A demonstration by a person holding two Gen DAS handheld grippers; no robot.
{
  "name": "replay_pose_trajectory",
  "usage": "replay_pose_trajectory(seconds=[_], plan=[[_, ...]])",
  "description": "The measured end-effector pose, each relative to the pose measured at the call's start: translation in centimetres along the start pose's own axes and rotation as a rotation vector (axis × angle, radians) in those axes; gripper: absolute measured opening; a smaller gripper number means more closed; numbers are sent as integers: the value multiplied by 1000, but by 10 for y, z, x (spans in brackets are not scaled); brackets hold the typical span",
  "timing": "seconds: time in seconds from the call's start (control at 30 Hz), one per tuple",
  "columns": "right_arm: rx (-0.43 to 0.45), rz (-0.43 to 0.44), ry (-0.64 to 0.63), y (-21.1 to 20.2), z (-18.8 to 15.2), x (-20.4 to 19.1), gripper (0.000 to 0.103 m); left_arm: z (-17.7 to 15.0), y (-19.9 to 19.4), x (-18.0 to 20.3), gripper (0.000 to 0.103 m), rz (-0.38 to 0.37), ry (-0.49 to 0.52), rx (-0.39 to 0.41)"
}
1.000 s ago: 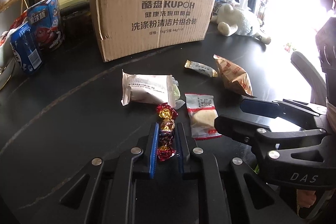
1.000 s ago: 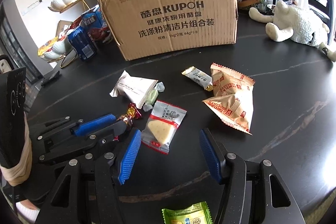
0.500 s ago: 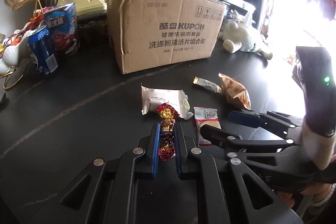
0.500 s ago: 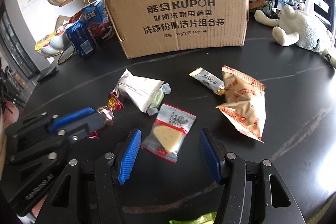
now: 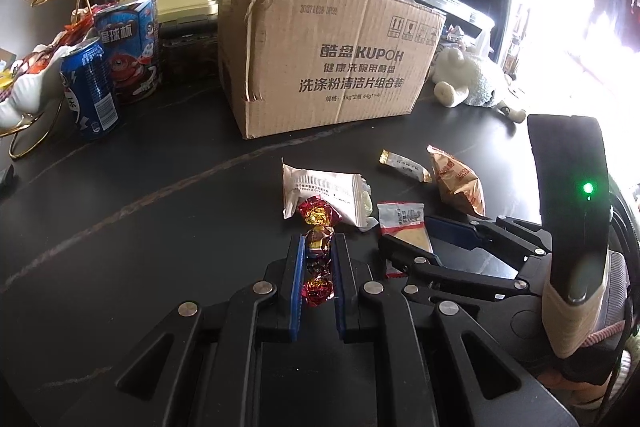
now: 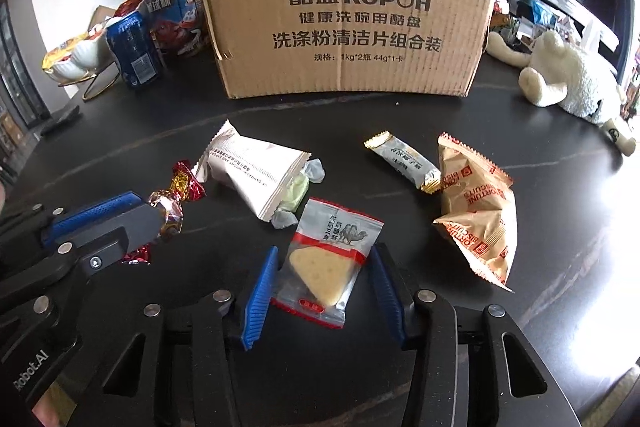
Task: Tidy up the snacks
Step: 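Grasp the gold-wrapped candy with the left gripper while the right gripper grasps the cheese-print packet, then carry both held snacks over the cardboard box and open both grippers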
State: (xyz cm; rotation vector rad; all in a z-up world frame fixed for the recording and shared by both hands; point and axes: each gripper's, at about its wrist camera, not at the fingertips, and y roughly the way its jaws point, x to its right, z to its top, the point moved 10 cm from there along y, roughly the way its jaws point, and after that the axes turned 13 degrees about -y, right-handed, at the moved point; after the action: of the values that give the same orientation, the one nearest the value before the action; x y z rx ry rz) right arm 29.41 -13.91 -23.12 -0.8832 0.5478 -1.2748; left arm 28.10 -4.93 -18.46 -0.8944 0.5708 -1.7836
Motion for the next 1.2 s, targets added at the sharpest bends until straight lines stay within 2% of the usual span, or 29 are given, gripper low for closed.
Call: replay_pose_trajectory(seconds=[0.03,0.2,0.53,0.73,1.2], plan=[[4,4,-2,0,0,-1,38,0,0,0,14,0,-1,-2],[10,8,9,-1,0,1,34,-1,2,0,14,1,-2,-7],[44,35,28,-15,5,3,34,0,-2,3,14,-12,-23,3],[79,55,37,-31,14,8,34,12,-18,9,14,-7,-36,46],[258,55,17,-97,81,33,34,68,-61,26,14,15,-34,163]])
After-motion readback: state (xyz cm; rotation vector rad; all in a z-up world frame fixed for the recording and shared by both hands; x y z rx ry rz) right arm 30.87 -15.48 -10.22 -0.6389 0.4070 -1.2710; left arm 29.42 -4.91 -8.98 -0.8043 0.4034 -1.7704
